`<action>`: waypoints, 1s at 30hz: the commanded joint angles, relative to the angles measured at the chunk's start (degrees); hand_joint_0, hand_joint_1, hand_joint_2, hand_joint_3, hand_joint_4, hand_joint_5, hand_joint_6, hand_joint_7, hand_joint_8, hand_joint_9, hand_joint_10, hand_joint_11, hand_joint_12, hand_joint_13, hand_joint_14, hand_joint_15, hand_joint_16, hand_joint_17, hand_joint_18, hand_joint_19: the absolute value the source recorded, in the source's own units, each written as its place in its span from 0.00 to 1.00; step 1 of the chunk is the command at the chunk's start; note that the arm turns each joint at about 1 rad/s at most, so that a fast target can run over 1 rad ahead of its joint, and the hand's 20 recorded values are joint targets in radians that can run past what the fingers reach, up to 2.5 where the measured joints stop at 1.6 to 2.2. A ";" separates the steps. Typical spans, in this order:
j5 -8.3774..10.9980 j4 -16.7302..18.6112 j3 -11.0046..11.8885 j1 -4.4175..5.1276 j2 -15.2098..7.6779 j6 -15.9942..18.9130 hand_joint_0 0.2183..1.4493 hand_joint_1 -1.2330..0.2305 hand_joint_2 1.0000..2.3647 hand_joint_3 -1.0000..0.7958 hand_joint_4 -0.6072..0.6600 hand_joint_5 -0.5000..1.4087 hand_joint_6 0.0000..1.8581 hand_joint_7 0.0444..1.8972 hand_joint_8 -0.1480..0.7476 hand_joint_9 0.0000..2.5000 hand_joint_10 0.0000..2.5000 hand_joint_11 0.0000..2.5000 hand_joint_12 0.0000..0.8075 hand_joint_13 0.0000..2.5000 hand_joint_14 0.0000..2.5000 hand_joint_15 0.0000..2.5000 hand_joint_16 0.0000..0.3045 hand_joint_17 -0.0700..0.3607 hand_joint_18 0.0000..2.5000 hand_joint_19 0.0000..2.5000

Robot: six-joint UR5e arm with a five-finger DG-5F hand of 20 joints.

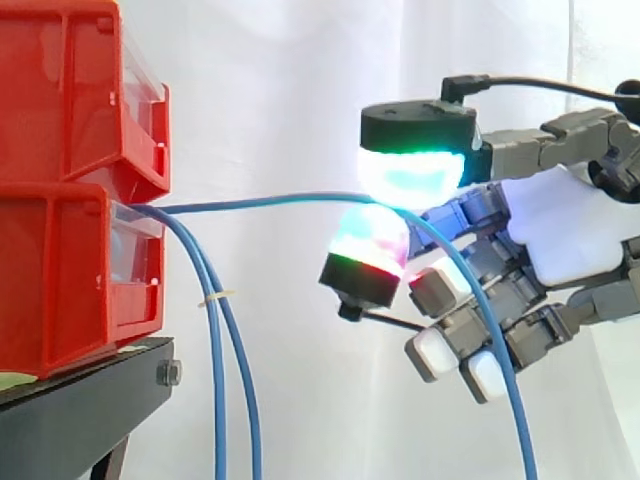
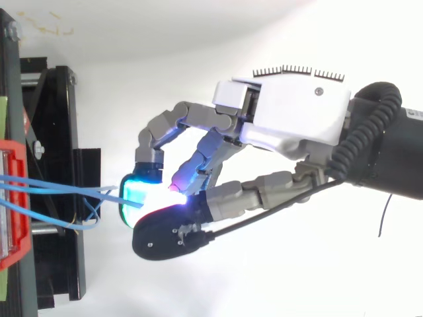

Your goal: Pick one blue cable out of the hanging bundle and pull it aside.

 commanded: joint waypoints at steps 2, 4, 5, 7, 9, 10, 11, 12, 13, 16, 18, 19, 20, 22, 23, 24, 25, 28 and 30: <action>-0.18 0.87 -2.99 -0.02 -0.01 0.80 0.31 0.29 0.02 0.53 0.55 0.21 0.50 0.54 0.51 0.45 0.01 0.33 0.46 0.35 0.01 0.28 0.15 0.41 0.30 0.29; -0.18 2.46 -5.19 -0.02 -0.01 1.24 0.31 0.29 0.02 0.53 0.55 0.21 0.50 0.55 0.50 0.45 0.01 0.33 0.46 0.35 0.01 0.28 0.15 0.41 0.30 0.29; -0.18 3.25 -5.81 -0.02 -0.01 1.24 0.31 0.29 0.02 0.53 0.55 0.21 0.50 0.55 0.50 0.45 0.01 0.33 0.46 0.35 0.01 0.28 0.16 0.41 0.30 0.29; -0.18 5.09 -6.60 0.07 -0.01 1.33 0.31 0.29 0.02 0.53 0.55 0.21 0.50 0.55 0.50 0.45 0.01 0.33 0.46 0.35 0.01 0.28 0.16 0.41 0.30 0.29; -0.09 8.87 -6.77 0.07 -0.01 1.15 0.31 0.29 0.02 0.53 0.56 0.21 0.50 0.54 0.50 0.45 0.01 0.33 0.46 0.35 0.01 0.28 0.16 0.41 0.30 0.29; 0.00 9.75 -6.77 0.07 -0.01 1.15 0.31 0.29 0.02 0.53 0.56 0.21 0.50 0.54 0.50 0.45 0.01 0.32 0.46 0.35 0.01 0.28 0.16 0.41 0.30 0.29; -0.09 9.84 -6.86 0.15 -0.01 1.06 0.31 0.29 0.02 0.53 0.56 0.21 0.50 0.54 0.51 0.45 0.01 0.32 0.46 0.35 0.01 0.27 0.16 0.41 0.30 0.29; -0.09 9.84 -6.86 0.15 -0.01 1.06 0.31 0.29 0.02 0.53 0.56 0.21 0.50 0.54 0.50 0.45 0.01 0.32 0.46 0.35 0.01 0.28 0.16 0.41 0.30 0.29; -0.09 9.66 -6.86 0.07 -0.01 1.06 0.31 0.29 0.02 0.53 0.56 0.21 0.50 0.54 0.50 0.45 0.01 0.32 0.46 0.35 0.01 0.28 0.16 0.41 0.30 0.29; -0.18 9.58 -6.86 0.07 -0.01 1.06 0.31 0.29 0.02 0.53 0.56 0.21 0.50 0.54 0.51 0.45 0.01 0.32 0.46 0.35 0.01 0.28 0.16 0.41 0.30 0.29; -0.18 9.66 -6.86 0.15 -0.01 0.89 0.31 0.29 0.02 0.53 0.56 0.21 0.50 0.55 0.51 0.45 0.01 0.32 0.46 0.35 0.01 0.28 0.16 0.41 0.30 0.29; -0.18 9.75 -6.86 0.15 -0.01 0.80 0.31 0.29 0.02 0.53 0.56 0.21 0.50 0.55 0.51 0.45 0.01 0.32 0.46 0.35 0.01 0.28 0.16 0.41 0.30 0.29; -0.18 9.75 -6.86 0.15 -0.01 0.80 0.31 0.29 0.02 0.53 0.56 0.21 0.50 0.55 0.51 0.45 0.01 0.32 0.46 0.35 0.01 0.27 0.16 0.41 0.30 0.29; -0.26 9.75 -6.86 0.15 -0.01 0.71 0.31 0.29 0.02 0.53 0.56 0.21 0.50 0.55 0.50 0.45 0.01 0.33 0.46 0.35 0.01 0.28 0.16 0.41 0.30 0.29; -0.26 9.75 -6.86 0.07 -0.01 0.71 0.31 0.29 0.02 0.53 0.56 0.21 0.50 0.55 0.51 0.45 0.01 0.32 0.47 0.35 0.01 0.27 0.16 0.41 0.31 0.29; -0.26 9.75 -6.95 0.07 -0.01 0.71 0.31 0.29 0.02 0.53 0.56 0.21 0.50 0.55 0.51 0.45 0.01 0.32 0.47 0.35 0.01 0.28 0.16 0.41 0.31 0.29; -0.26 9.75 -6.86 0.07 -0.01 0.62 0.31 0.29 0.02 0.53 0.56 0.21 0.50 0.55 0.51 0.45 0.01 0.32 0.46 0.35 0.01 0.28 0.16 0.41 0.31 0.29; -0.09 9.75 -6.86 0.07 -0.01 0.62 0.31 0.29 0.02 0.53 0.56 0.21 0.50 0.55 0.51 0.45 0.01 0.33 0.47 0.36 0.01 0.28 0.16 0.41 0.31 0.29; -0.09 9.75 -6.86 0.07 -0.01 0.62 0.31 0.29 0.02 0.53 0.56 0.21 0.50 0.55 0.51 0.45 0.01 0.33 0.47 0.35 0.01 0.28 0.16 0.41 0.31 0.29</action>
